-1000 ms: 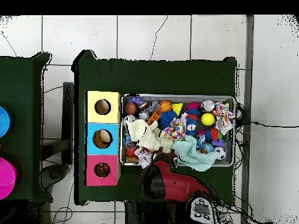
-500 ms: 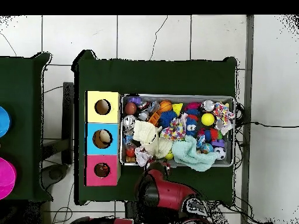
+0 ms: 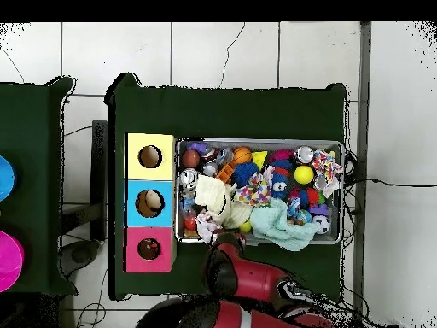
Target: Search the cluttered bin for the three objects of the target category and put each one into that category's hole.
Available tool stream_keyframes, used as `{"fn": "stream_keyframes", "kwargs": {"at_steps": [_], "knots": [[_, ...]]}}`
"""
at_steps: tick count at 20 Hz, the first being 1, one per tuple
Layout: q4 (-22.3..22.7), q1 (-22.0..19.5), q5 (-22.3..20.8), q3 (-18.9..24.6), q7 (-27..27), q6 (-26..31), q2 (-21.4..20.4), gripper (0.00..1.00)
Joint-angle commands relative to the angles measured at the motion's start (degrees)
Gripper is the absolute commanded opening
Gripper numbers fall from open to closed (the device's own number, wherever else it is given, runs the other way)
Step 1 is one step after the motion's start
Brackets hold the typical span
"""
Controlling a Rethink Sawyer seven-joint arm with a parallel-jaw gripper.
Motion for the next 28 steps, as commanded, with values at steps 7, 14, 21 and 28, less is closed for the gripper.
{"fn": "stream_keyframes", "kwargs": {"at_steps": [7,14,21,28], "knots": [[-17.2,-2.4,-7.5,8.2,6.2,-6.8,11.5,1.00],[-18.2,-1.7,-6.7,4.5,4.5,-3.3,7.7,1.00],[-16.5,5.8,1.0,-9.3,3.3,-11.7,5.8,1.00],[-15.8,3.5,-2.4,-11.7,5.8,-16.3,5.0,1.00]]}}
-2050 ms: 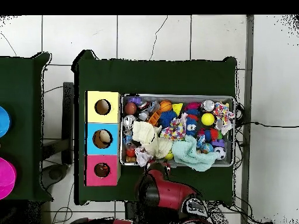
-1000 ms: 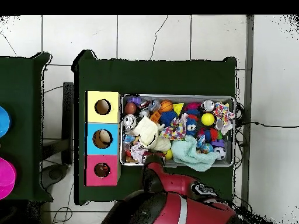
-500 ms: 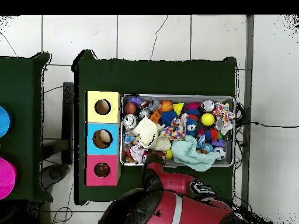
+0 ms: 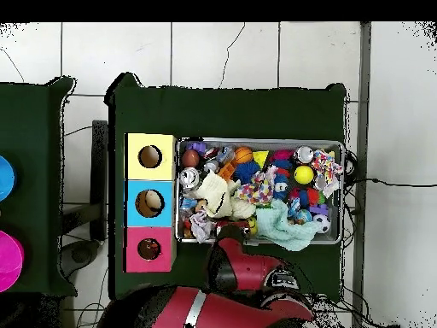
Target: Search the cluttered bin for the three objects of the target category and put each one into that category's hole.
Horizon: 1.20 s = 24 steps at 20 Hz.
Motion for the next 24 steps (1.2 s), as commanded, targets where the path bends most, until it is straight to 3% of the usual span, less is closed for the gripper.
{"fn": "stream_keyframes", "kwargs": {"at_steps": [1,7,15,17,21,22,24], "knots": [[-8.7,-3.6,1.0,-4.1,6.3,-8.5,0.3,1.00],[-8.5,-6.7,-1.1,-2.3,7.4,-10.7,0.4,1.00],[-10.1,-7.8,0.6,-0.7,7.4,-12.5,2.4,1.00],[-11.2,-8.5,0.4,1.9,8.4,-10.0,2.8,1.00],[-12.2,-14.5,-6.7,13.8,11.2,1.7,1.6,1.00],[-12.1,-15.2,-6.9,15.2,11.2,3.3,1.1,1.00],[-11.9,-14.2,-4.4,14.0,10.1,4.4,0.0,1.00]]}}
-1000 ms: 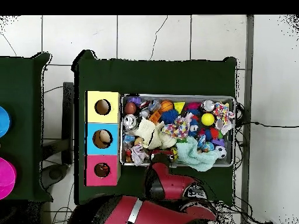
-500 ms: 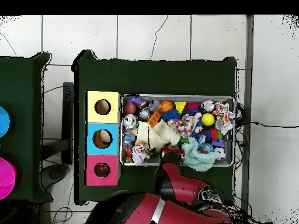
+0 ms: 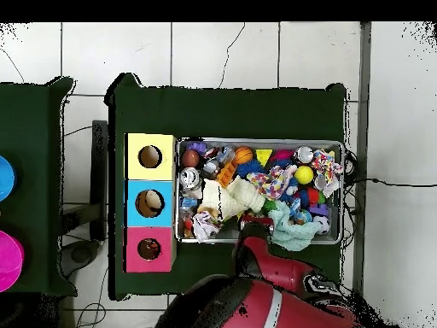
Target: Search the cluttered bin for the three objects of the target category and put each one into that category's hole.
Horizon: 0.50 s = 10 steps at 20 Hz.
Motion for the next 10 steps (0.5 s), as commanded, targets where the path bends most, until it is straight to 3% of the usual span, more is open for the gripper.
{"fn": "stream_keyframes", "kwargs": {"at_steps": [1,10], "knots": [[-10.4,-2.6,1.4,10.1,9.1,10.7,-0.6,1.00],[-8.6,-2.4,2.4,10.2,8.6,14.3,-3.8,1.00]]}}
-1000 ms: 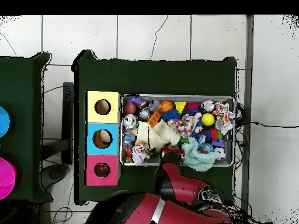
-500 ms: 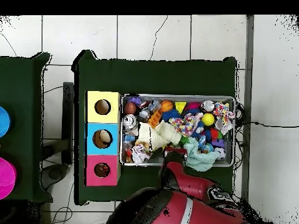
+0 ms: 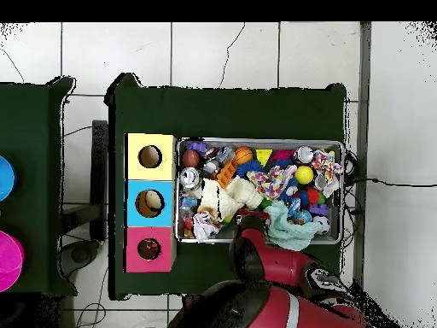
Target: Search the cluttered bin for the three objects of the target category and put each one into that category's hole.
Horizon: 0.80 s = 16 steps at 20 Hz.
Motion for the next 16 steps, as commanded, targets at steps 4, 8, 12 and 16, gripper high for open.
{"fn": "stream_keyframes", "kwargs": {"at_steps": [4,8,12,16], "knots": [[-8.1,0.7,4.6,4.2,8.2,8.5,-2.5,1.00],[-8.2,0.7,5.0,3.5,8.4,8.3,-2.1,1.00],[-8.3,0.3,4.3,4.0,8.3,8.3,-2.1,1.00],[-8.5,0.3,3.6,3.9,8.1,7.3,-1.8,0.00]]}}
